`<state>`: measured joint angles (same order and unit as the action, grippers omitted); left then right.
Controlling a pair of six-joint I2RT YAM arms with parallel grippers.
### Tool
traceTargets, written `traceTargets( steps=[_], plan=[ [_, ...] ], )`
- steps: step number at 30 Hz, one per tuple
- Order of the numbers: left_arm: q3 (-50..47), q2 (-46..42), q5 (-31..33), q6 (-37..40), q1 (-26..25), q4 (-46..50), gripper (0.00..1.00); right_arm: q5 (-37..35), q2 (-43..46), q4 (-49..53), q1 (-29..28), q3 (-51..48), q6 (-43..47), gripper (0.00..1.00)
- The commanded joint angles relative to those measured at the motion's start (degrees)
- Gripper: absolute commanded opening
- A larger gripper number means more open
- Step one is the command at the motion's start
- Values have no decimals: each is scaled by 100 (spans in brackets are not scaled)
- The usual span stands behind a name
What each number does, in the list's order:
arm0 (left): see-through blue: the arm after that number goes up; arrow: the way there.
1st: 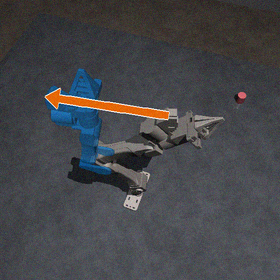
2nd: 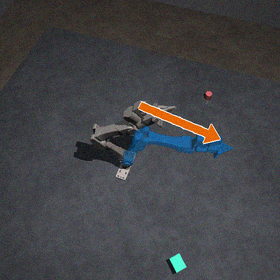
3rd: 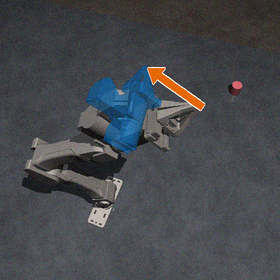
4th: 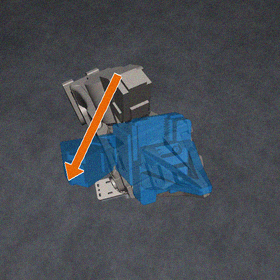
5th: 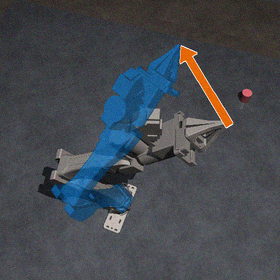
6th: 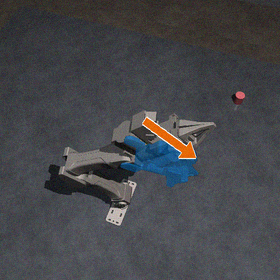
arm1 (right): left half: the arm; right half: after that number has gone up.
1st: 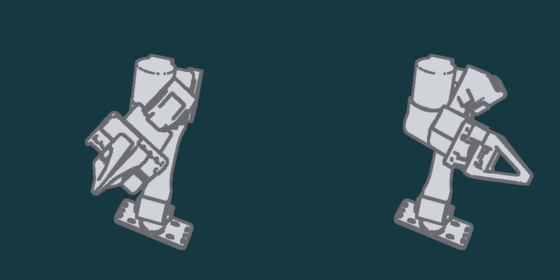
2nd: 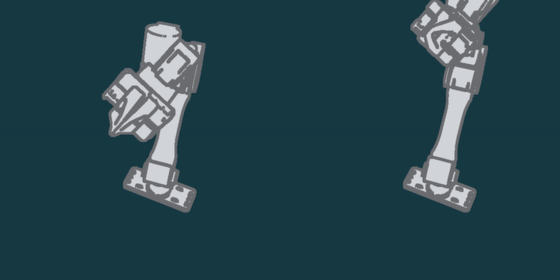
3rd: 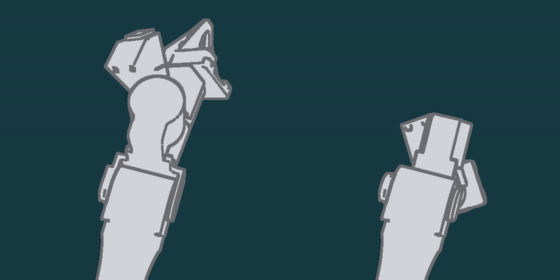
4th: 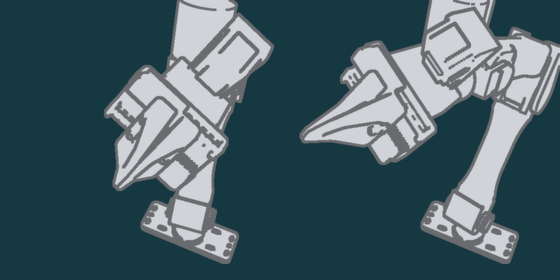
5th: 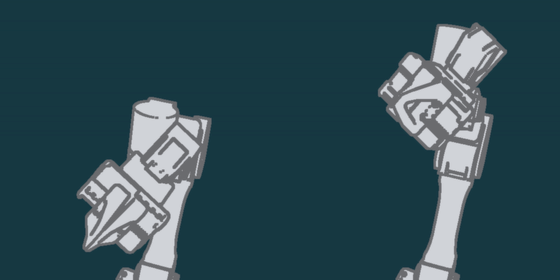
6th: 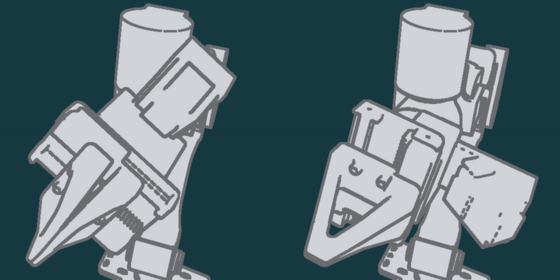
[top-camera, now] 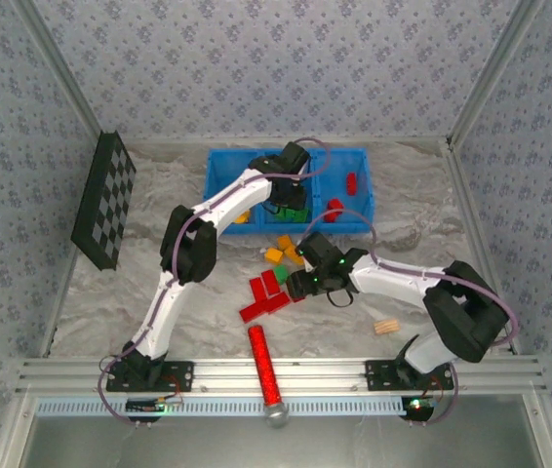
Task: Sort the legos into containers by color
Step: Place the lego in the container, then pick up the lego from the bottom-center of the table.
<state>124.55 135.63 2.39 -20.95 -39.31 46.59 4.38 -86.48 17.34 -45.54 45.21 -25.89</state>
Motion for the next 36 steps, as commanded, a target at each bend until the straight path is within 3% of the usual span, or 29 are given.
traceTargets(
  steps=[1, 9, 23, 30, 36],
  plan=[
    [-54, -192, 16, 26, 48, 158, 50, 87, -245, -75, -36, 201, 120, 65],
    [-303, -613, -37, 82, 56, 85, 57, 24, -827, 5, -92, 419, 235, 62],
    [-1047, -1833, -129, 41, 64, 23, 60, -181, -861, 559, 77, 550, 450, 30],
    [-2305, -2716, 60, -192, -151, 206, 60, -261, 408, 1670, 478, 582, 768, 25],
    [-3527, -3389, 36, -890, -432, 78, 61, -224, 1599, 2474, 1661, 942, 1054, 25]
  ],
)
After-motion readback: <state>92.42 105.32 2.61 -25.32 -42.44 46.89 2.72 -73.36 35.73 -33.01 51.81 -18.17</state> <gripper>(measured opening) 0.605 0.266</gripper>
